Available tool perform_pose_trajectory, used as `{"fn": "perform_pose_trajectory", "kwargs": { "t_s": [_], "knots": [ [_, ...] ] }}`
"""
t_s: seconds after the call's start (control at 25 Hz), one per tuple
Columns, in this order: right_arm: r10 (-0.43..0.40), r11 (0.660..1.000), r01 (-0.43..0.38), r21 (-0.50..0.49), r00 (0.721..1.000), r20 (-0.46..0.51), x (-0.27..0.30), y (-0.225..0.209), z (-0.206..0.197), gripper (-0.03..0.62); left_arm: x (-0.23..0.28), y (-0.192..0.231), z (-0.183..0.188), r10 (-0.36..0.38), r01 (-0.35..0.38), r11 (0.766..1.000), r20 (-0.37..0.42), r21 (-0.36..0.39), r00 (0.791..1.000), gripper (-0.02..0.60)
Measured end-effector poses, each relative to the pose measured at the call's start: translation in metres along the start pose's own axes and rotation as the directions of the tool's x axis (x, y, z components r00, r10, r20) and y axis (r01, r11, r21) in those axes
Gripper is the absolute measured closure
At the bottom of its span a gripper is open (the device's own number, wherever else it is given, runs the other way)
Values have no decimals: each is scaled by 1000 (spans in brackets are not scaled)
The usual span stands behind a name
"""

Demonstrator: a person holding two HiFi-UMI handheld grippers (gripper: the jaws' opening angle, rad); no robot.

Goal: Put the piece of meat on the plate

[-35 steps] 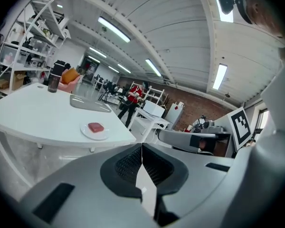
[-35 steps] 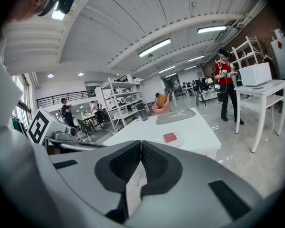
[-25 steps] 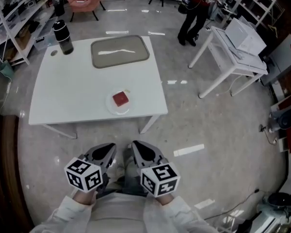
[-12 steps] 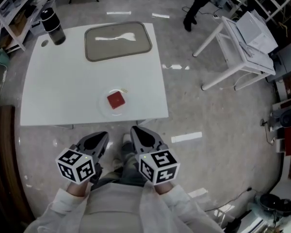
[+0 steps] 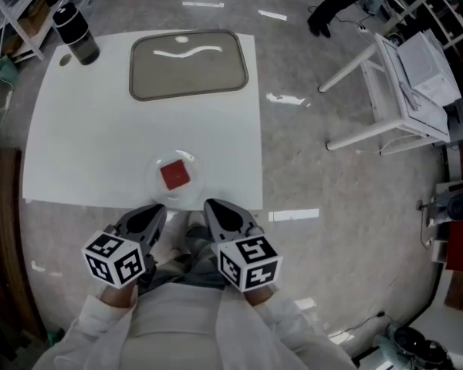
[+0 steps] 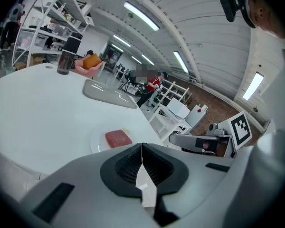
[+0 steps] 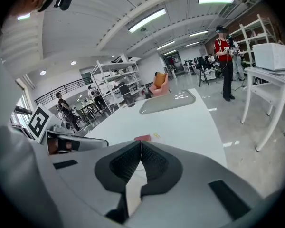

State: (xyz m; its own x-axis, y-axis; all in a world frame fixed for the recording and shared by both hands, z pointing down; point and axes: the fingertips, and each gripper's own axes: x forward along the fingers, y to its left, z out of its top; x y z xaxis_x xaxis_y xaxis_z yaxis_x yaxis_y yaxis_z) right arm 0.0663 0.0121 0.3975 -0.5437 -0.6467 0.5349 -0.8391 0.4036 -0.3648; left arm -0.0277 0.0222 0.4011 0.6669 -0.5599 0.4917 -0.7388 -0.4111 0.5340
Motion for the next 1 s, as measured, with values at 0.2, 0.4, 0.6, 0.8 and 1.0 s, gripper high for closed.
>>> {"fn": "perform_pose_trajectory", "kwargs": {
  "t_s": [0.2,0.4,0.6,0.8,1.0],
  "knots": [
    [46,999,-46,-19,998,-37,13,-13,3,579,15,1,5,21,-21,1000,7,-19,1000,572],
    [75,997,-75,-17,996,-40,20,-21,7,579,20,7,-2,53,-53,997,5,-56,999,571],
    [86,996,-87,-9,995,-46,23,-22,5,579,22,12,0,73,-72,996,4,-60,997,572],
    [80,997,-80,2,995,-55,25,-19,0,579,17,22,1,85,-85,994,1,-65,996,572],
    [61,998,-60,16,997,-56,27,-14,0,579,15,27,-4,78,-80,995,-34,-66,996,572]
  ]
}}
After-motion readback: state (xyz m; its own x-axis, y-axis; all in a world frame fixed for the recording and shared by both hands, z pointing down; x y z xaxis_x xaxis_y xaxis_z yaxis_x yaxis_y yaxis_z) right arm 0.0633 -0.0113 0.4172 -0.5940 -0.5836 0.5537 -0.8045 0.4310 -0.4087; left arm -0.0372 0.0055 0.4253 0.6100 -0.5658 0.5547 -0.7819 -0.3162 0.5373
